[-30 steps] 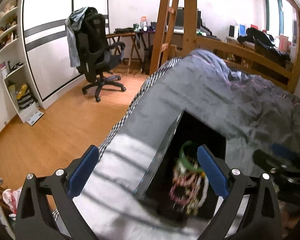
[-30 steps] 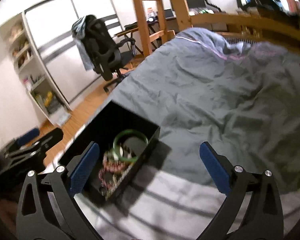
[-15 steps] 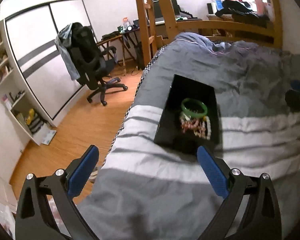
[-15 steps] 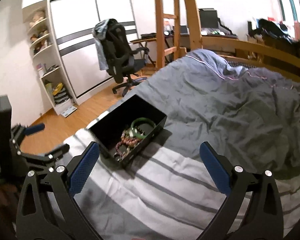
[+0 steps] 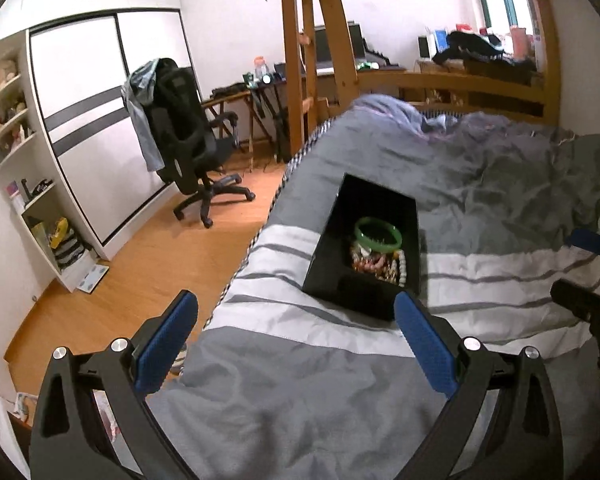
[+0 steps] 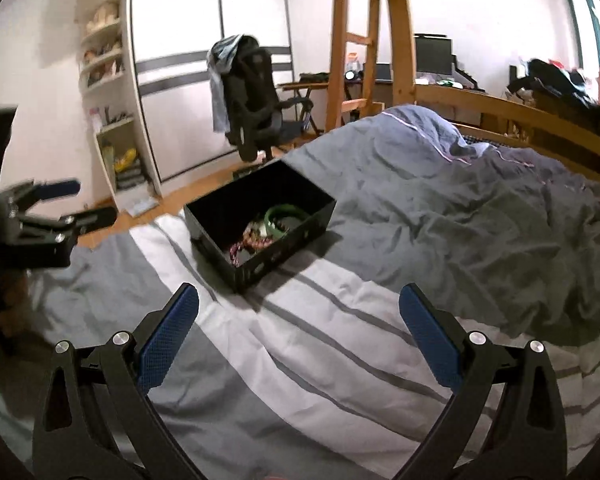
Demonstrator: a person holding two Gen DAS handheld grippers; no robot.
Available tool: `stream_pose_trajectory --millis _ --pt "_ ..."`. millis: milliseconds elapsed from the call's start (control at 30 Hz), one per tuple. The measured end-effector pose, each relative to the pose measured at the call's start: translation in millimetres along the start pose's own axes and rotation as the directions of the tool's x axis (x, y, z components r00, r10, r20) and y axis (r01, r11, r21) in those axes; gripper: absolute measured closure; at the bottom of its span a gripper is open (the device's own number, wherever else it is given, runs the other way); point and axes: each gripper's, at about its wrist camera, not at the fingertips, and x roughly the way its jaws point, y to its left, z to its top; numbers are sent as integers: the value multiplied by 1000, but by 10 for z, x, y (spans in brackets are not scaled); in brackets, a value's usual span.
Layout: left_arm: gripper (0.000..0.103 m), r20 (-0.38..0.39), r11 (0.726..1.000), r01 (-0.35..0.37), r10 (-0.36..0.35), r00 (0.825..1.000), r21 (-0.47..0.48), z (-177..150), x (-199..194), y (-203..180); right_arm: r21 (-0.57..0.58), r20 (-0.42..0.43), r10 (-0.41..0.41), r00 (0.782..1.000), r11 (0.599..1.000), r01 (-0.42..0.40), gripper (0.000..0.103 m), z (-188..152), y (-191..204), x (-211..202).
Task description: Organize jewelry
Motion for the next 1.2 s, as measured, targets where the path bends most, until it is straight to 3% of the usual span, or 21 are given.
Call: stream_pose_trajectory --millis 233,333,1200 --pt "6 -38 989 79 -84 996 -125 -21 139 184 28 8 5 1000 1000 -5 4 -1 -49 -5" --pt "6 -67 987 77 -87 994 -139 -41 202 188 23 6 14 1000 1000 -14 4 -4 -55 5" --pt "6 -60 998 45 -48 997 -49 -34 188 1 4 1 15 1000 1000 -15 4 -43 -30 43"
